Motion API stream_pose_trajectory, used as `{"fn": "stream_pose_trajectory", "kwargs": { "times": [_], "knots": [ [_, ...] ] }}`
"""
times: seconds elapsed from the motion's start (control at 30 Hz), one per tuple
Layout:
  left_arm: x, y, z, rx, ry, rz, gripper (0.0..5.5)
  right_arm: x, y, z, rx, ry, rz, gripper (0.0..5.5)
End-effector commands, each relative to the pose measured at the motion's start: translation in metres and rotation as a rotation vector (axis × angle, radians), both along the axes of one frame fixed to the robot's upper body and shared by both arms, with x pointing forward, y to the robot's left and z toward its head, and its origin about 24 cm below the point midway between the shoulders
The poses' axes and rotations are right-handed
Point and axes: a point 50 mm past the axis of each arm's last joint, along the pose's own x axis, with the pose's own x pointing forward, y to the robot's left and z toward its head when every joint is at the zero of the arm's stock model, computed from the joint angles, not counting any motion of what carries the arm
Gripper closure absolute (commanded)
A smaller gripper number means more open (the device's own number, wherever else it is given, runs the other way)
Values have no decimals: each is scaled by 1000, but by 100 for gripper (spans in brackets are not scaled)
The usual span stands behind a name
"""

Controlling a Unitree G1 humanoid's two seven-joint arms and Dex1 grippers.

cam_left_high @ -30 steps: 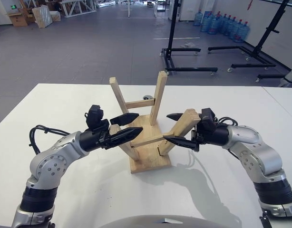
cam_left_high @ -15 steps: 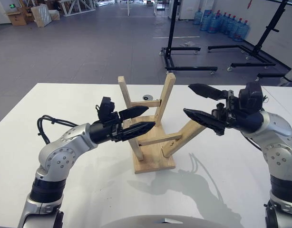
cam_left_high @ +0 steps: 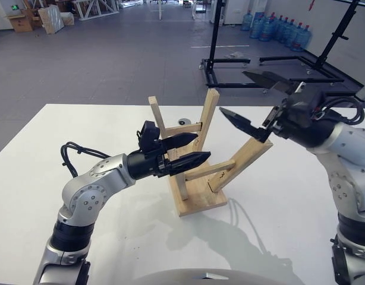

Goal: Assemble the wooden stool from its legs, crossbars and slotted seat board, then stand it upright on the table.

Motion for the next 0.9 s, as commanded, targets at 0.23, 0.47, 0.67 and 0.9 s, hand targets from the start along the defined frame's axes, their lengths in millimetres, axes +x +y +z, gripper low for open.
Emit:
{"fn": "stream_pose_trajectory", "kwargs": {
  "times": [0.23, 0.47, 0.67, 0.9],
  "knots": [
    [-1, 2, 7, 12, 4, 23, 132, 4, 25, -89, -547, -124, -107, 150],
    [-1, 3, 5, 21, 15, 22, 132, -6, 17, -155, -750, 139, -62, 150],
    [0, 3, 4, 30, 14, 21, 132, -13, 20, -180, -696, 297, -21, 150],
    [5, 10, 6, 37, 0, 62, 132, 15, 20, -95, -274, -60, 35, 150]
  ]
}}
